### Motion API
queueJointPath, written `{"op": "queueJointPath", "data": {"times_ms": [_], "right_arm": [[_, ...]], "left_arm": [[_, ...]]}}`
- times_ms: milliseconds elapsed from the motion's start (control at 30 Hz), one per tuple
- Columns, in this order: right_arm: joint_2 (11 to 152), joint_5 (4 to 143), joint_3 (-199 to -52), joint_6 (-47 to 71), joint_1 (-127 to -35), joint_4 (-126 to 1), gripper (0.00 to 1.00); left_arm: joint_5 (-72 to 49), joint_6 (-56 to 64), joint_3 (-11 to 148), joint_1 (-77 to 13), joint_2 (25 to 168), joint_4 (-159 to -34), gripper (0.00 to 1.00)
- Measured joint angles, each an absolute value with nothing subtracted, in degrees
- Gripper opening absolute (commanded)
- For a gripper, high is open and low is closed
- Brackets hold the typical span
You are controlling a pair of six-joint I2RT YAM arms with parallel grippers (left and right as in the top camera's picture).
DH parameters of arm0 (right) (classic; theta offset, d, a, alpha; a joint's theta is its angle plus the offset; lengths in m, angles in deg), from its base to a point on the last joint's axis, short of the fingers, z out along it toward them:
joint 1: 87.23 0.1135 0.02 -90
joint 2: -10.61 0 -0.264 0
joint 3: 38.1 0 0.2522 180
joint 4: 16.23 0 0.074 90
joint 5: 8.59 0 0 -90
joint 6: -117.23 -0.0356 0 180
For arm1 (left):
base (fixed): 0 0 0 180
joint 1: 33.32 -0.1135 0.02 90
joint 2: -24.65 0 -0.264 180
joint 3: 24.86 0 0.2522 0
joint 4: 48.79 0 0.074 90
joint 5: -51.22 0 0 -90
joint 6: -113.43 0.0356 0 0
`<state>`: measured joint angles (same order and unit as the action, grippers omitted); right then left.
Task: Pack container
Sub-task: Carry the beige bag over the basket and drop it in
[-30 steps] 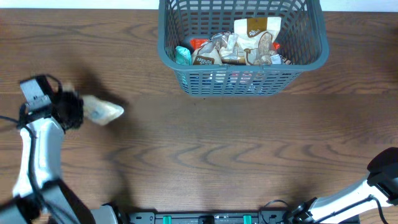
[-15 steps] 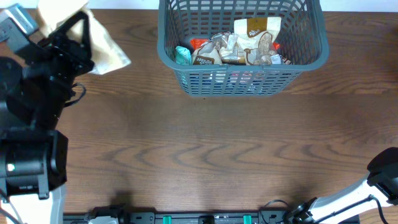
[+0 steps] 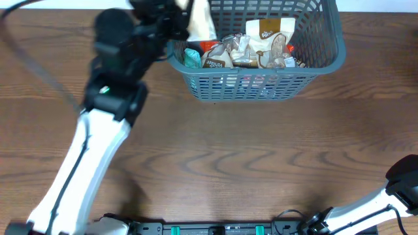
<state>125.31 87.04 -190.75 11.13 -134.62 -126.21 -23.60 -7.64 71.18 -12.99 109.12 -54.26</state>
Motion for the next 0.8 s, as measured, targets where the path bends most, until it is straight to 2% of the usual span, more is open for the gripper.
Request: {"op": "queueJointPath", "data": {"times_ms": [300, 800], "right_arm": [[125.3, 87.0, -190.8, 11.1, -134.6, -126.2, 0.99], [125.3, 87.0, -190.8, 11.1, -134.6, -126.2, 0.99]], "left_arm": [[-27.8, -7.6, 76.3, -9.3, 122.3, -54.7, 0.06], [-31.8, -4.6, 77.0, -9.3, 123.3, -69.5, 0.05]]}}
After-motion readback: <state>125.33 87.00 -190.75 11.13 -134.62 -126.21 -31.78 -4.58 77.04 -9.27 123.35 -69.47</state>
